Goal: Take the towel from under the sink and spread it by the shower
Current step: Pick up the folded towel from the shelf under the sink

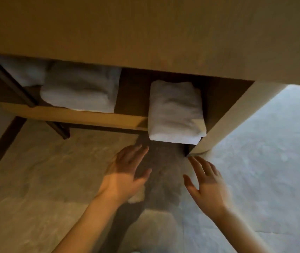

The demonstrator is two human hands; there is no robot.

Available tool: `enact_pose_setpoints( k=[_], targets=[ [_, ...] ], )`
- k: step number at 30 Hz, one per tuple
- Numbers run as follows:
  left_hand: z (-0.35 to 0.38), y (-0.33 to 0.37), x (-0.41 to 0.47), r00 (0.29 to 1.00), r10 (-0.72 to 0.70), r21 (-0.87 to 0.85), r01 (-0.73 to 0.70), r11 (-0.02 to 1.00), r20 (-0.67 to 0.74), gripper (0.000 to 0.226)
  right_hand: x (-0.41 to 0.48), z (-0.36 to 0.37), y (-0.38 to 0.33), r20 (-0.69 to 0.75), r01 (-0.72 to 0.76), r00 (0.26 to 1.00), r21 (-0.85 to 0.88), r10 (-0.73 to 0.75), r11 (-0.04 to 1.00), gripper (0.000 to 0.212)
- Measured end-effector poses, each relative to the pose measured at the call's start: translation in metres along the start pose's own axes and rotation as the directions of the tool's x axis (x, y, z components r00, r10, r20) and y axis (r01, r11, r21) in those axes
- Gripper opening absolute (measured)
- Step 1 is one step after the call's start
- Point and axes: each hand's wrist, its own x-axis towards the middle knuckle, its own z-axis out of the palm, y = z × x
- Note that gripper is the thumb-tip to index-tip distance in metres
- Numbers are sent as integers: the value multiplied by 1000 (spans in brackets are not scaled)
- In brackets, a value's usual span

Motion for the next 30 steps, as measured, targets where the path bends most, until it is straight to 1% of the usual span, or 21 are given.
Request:
enact_pose_setpoints(
  k=[3,5,6,9,10,12,14,17,19,21,23,27,30],
  targets=[
    [29,-23,18,997,54,18,-53,998,-49,69,20,28,14,-40,24,999,-9,-24,1000,62],
    [40,-27,28,994,57,-12,-58,998,-92,72,30,34,19,-76,48,996,-12,-49,999,61],
    [43,-27,33,989,67,-5,-69,998,-134,71,34,33,20,-110,54,992,-3,-54,999,60],
    [37,-23,51,939,182,130,-149,980,-291,60,45,22,19,-209,59,977,71,-43,996,60],
    [32,-20,60,921,204,125,-171,977,-331,58,52,18,19,-243,75,969,98,-49,992,61],
    [20,-14,79,920,170,40,-167,985,-354,58,70,10,19,-305,94,951,159,-41,983,59],
    [11,-9,100,939,98,-51,-121,991,-330,57,92,5,18,-338,75,941,203,-2,976,55],
    [9,-1,125,952,56,-89,-86,992,-301,57,120,6,18,-381,67,925,119,-17,991,51],
    [14,5,135,963,40,-108,-71,992,-268,58,133,10,21,-376,47,927,100,-6,994,48],
    [23,10,144,970,40,-89,-63,994,-238,56,143,17,25,-333,15,943,98,19,995,48],
    [31,14,149,968,38,-76,-58,995,-250,54,149,27,28,-288,11,957,107,20,994,48],
    [41,14,153,945,-25,-193,-40,980,-327,49,149,41,32,-273,29,962,205,29,978,46],
    [47,14,145,926,-43,-316,-84,945,-375,47,141,42,31,-277,40,960,270,38,962,46]
  ],
)
